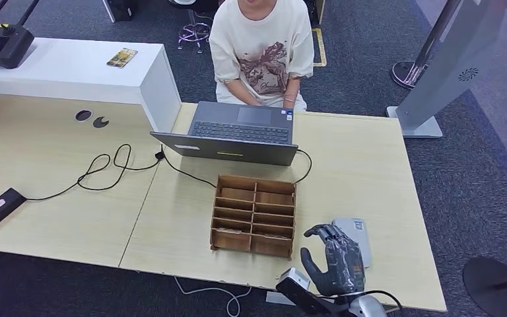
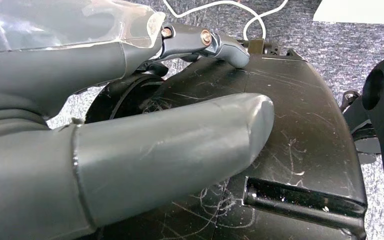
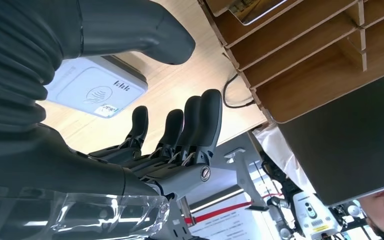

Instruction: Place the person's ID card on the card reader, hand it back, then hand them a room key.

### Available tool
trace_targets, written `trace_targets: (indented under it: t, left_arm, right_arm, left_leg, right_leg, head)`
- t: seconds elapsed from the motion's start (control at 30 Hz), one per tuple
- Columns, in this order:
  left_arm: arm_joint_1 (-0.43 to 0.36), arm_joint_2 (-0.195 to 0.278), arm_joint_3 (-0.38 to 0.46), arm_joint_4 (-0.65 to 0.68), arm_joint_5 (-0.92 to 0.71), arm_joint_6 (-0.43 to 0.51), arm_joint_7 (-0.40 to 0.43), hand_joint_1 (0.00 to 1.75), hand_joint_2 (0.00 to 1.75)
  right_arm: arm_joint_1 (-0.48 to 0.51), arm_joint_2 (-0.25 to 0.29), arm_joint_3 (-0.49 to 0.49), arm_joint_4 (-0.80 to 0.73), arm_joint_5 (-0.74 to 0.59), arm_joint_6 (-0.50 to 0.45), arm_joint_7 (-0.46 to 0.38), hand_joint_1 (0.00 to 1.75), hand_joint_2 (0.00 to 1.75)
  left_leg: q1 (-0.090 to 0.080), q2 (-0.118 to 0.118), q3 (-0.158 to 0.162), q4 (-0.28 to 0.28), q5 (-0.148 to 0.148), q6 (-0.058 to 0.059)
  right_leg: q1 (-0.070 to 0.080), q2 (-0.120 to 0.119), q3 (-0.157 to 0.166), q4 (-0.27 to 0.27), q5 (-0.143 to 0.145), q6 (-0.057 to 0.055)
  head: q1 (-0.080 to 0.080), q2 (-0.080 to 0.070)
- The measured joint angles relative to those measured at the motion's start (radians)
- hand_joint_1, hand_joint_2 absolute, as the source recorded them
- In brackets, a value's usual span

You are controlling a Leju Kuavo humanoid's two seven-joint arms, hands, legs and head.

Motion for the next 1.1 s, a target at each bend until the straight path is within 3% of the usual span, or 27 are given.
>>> trace_targets:
  t: [0.33,1.1]
  left_arm:
    - [0.000,-0.001,0.000,0.000,0.000,-0.002,0.000,0.00,0.00]
    - [-0.002,-0.004,-0.004,0.000,0.000,-0.008,0.005,0.00,0.00]
  right_arm:
    - [-0.021,0.020,0.022,0.034,0.031,0.002,0.012,0.63,1.75]
    - [-0.029,0.034,0.028,0.037,0.094,0.019,0.041,0.55,1.75]
  left_leg:
    - [0.000,0.000,0.000,0.000,0.000,0.000]
    - [0.000,0.000,0.000,0.000,0.000,0.000]
  right_leg:
    - [0.000,0.000,0.000,0.000,0.000,0.000]
    - [0.000,0.000,0.000,0.000,0.000,0.000]
  head:
    - [0.000,0.000]
    - [0.000,0.000]
